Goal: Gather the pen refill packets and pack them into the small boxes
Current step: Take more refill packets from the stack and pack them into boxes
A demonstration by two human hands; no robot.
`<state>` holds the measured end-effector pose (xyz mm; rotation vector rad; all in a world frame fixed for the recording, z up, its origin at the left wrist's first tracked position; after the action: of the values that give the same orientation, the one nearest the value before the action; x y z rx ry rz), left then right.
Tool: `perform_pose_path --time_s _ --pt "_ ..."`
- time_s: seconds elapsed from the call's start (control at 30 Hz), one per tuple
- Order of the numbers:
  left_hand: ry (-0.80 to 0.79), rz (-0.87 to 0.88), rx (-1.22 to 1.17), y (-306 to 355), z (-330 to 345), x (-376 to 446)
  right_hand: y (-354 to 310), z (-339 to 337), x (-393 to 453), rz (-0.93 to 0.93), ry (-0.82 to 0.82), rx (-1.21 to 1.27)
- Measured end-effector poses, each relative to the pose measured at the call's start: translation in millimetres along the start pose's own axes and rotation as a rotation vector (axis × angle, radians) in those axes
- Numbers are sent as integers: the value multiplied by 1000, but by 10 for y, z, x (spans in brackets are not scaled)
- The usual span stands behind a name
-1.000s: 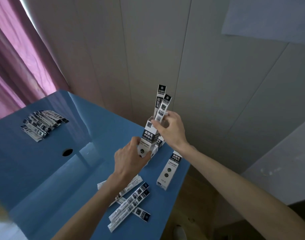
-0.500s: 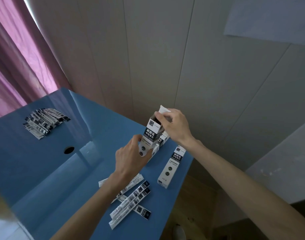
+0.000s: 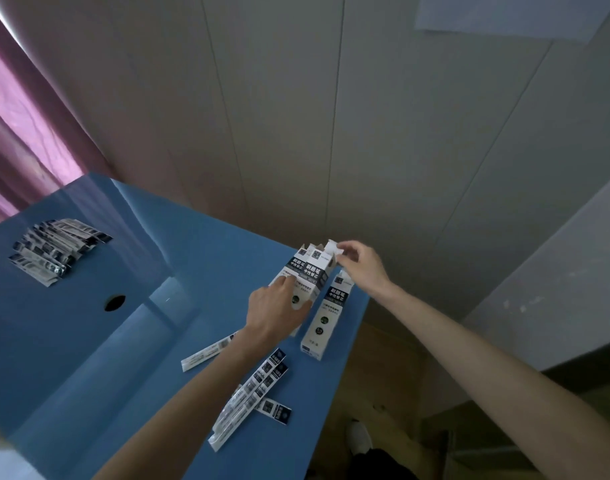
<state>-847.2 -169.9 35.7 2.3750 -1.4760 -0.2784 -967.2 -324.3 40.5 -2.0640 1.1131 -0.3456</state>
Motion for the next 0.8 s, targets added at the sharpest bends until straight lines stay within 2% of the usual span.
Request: perform_pose_path --time_s 0.1,0.23,0.33,0.47,0.53,0.63,0.7,0.8 --pt "-58 47 138 28 227 77 249 289 -170 8 -73 -105" --pt "-38 100 180 -3 278 74 285 577 -348 -147 -190 -272" --pt "-22 165 159 -71 231 -12 302 619 -358 -184 -176 -305" --pt "108 215 37 -368 37 -223 335 700 -359 -229 -190 -399" --pt "120 203 34 -578 -6 -335 318 715 -375 -247 -143 -469" --pt "-9 91 69 -957 61 -492 117 756 -467 -346 -3 -546" --pt "-117 21 61 -1201 149 -631 -128 886 -617 -488 45 -527" --pt "-248 -67 65 -1475 257 -847 -463 1264 -901 -787 -19 -568"
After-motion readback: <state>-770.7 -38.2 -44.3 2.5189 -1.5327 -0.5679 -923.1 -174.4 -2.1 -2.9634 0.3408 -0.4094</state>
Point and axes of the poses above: each hand's wrist, its own x-axis towards the middle knuckle, its own z-axis out of the palm, y = z × x, the point moved 9 cm from there along x, towards the middle knuckle, and after that the axes turned 11 degrees about -x, right-handed, at the moved point
